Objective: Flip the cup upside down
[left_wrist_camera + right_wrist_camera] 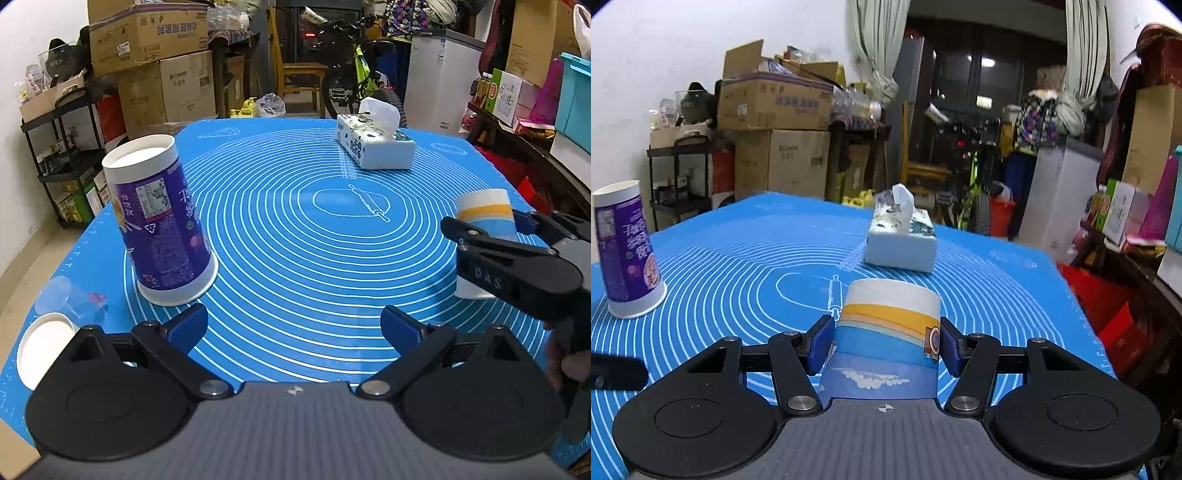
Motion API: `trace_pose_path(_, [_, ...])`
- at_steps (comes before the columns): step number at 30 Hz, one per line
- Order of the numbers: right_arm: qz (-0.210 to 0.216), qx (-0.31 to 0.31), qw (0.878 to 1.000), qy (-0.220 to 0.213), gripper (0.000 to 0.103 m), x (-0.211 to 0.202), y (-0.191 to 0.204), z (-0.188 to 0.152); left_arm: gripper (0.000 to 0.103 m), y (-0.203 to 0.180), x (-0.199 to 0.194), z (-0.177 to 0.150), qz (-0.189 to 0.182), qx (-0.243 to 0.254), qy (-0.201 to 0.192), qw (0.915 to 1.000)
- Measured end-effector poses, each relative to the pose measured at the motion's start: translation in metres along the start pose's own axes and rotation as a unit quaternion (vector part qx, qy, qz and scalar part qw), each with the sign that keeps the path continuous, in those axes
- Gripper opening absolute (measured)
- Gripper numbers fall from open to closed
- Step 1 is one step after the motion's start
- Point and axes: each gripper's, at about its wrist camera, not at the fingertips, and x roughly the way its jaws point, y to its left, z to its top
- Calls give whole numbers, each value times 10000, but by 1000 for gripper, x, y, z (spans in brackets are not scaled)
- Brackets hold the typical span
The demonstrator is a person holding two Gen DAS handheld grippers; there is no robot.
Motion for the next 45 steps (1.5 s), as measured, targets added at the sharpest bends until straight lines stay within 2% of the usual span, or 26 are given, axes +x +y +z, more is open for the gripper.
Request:
trace_pose_path(12, [73,203,9994,270,62,-32,-4,-12,99,-14,-3,-6,-139,117,53,9998])
trace_pose_path(17, [38,255,9995,159,83,-46,-10,-11,99,-21,-14,-10,-288,177,-29,9994])
trace_pose_path(21, [96,533,9985,41,93,-73,-21,-8,99,-27,-29,-12,-407,226,-150,9988])
trace_pose_path(24, [89,835,9964,82,94,-101,-34,-10,99,-32,-41,-14,-534,243,-206,9981])
trace_pose_path(27, [-78,798,9964,265,94,-121,-39,-15,99,-39,-52,-18,-570,333,-256,9975])
trace_pose_path(32, [-116,1044,9933,483,94,-149,-46,-26,99,-46,-68,-27,-677,451,-309,9962])
trace_pose_path(36, [-198,909,9944,499,94,-162,-44,-31,99,-48,-78,-36,-698,456,-321,9960])
trace_pose_path(45, [-79,845,9946,594,94,-180,-40,-35,99,-53,-88,-47,-680,608,-365,9952])
